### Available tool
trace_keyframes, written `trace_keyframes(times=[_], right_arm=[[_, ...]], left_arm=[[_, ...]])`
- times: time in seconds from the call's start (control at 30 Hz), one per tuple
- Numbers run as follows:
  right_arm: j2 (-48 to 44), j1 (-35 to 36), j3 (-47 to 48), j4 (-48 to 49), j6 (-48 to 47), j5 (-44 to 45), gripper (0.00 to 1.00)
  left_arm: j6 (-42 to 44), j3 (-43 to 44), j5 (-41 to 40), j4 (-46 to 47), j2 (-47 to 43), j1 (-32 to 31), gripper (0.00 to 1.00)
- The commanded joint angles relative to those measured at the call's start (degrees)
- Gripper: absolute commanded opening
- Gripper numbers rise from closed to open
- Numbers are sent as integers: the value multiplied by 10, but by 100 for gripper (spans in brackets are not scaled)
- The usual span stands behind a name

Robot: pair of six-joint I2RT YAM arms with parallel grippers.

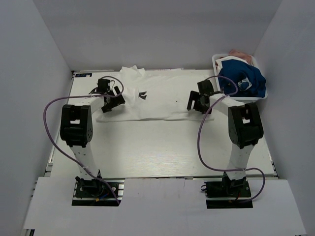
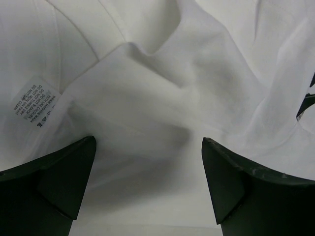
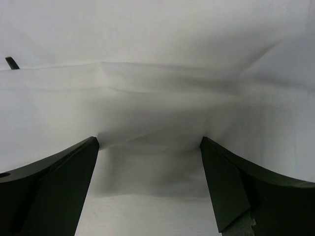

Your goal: Fold and stack the t-shirts

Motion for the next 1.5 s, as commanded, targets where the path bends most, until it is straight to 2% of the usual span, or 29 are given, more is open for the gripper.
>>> trace_keyframes(times=[0.0,0.13,0.27,0.3,0.37,0.43,0.53,0.63,0.83,0.9,0.93,0.97,1.03,1.07,1.13,1.2,1.23,1.33,1.4,1.43,1.47], right_arm=[[-49,1,-99,-28,8,-13,90],[-137,19,-222,-25,16,-7,90],[-270,55,-347,-37,49,-17,90],[-270,60,-352,-37,55,-17,90],[-328,75,-349,-66,54,-13,90],[-359,84,-318,-96,55,11,90],[-388,87,-257,-102,40,33,90],[-376,83,-199,-70,33,50,90],[-232,52,-50,-70,50,89,90],[-122,39,19,-100,50,83,90],[-105,32,79,-113,45,82,90],[-67,16,99,-117,37,72,90],[-19,4,134,-121,19,65,90],[-5,-1,193,-128,7,57,90],[56,-6,256,-159,-8,63,90],[107,-15,321,-170,-26,85,90],[121,-16,335,-182,-28,89,90],[173,-26,393,-184,-47,79,90],[199,-31,424,-187,-49,87,90],[205,-32,427,-187,-44,91,90],[217,-34,430,-186,-39,101,90]], left_arm=[[-30,-83,-24,-112,-28,0,100],[-91,-225,-63,-145,-128,0,100],[-153,-353,-47,-172,-290,-12,100],[-153,-359,-47,-172,-315,-12,100],[-159,-359,-63,-219,-361,-12,100],[-173,-326,-105,-259,-404,-12,100],[-155,-256,-110,-239,-412,-7,100],[-118,-163,-80,-200,-367,-12,100],[-50,91,-100,-210,-130,-6,100],[-25,213,-100,-233,-58,-6,100],[-6,260,-100,-250,22,-6,100],[4,354,-100,-274,62,-6,100],[25,447,-91,-298,139,-6,100],[45,545,-71,-311,213,-11,100],[52,628,-71,-332,274,-11,100],[72,642,-55,-278,302,-11,100],[78,595,-50,-246,302,-11,100],[84,563,-49,-193,308,-11,95],[77,582,-56,-198,329,-11,88],[77,602,-35,-216,340,-11,78],[77,602,-25,-216,347,-11,73]])
